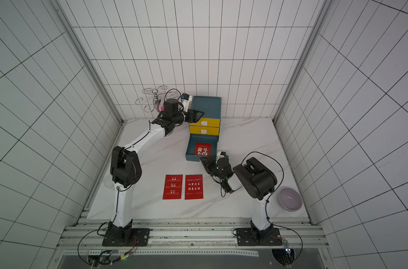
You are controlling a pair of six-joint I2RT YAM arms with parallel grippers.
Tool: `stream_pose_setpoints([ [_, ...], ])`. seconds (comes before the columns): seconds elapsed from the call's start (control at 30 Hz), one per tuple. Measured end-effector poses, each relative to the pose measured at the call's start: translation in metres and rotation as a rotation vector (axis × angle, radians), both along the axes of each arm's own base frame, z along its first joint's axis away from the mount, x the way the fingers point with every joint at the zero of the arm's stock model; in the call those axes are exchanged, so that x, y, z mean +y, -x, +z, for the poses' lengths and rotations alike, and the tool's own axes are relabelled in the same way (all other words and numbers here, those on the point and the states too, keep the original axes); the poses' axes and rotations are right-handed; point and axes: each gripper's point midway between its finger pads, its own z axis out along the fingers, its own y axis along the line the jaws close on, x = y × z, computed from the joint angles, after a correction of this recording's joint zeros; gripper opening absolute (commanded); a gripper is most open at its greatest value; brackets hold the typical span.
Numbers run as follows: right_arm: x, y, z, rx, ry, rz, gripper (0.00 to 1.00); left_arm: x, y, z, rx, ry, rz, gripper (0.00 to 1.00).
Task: Take the postcards out of the drawer
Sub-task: Open the drawer in the storage box, then pick up the postcard from the drawer.
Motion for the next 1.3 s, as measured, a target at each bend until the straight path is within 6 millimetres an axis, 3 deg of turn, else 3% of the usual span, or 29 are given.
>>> stream_pose_setpoints([
  [0.17, -0.003, 0.004, 0.008, -0.004, 0.044, 0.011, 0.46, 0.008, 0.011, 0.012, 0.011, 0.013, 0.025, 0.8],
  [0.27, -0.006, 0.01, 0.017, -0.008, 0.088, 0.027, 0.48, 0.022, 0.024, 0.03, 0.009, 0.033, 0.065, 0.8],
  [0.4, -0.012, 0.024, 0.036, -0.032, 0.171, 0.068, 0.53, 0.054, 0.042, 0.053, 0.021, 0.064, 0.179, 0.8],
  [0.5, -0.021, 0.036, 0.043, -0.035, 0.277, 0.103, 0.58, 0.076, 0.058, 0.054, 0.051, 0.078, 0.255, 0.8],
  [0.6, -0.027, 0.034, 0.051, -0.024, 0.4, 0.141, 0.6, 0.092, 0.075, 0.027, 0.119, 0.063, 0.304, 0.77],
  [0.8, -0.042, -0.001, 0.083, -0.059, 0.544, 0.172, 0.61, 0.106, 0.106, -0.088, 0.391, -0.036, 0.353, 0.72],
  [0.9, -0.046, -0.017, 0.088, -0.061, 0.598, 0.19, 0.62, 0.106, 0.118, -0.13, 0.522, -0.076, 0.35, 0.69],
  [1.07, -0.035, -0.039, 0.078, -0.032, 0.663, 0.26, 0.63, 0.103, 0.126, -0.168, 0.647, -0.101, 0.34, 0.67],
  [1.3, -0.029, -0.058, 0.057, 0.032, 0.73, 0.312, 0.69, 0.098, 0.13, -0.19, 0.712, -0.107, 0.321, 0.67],
])
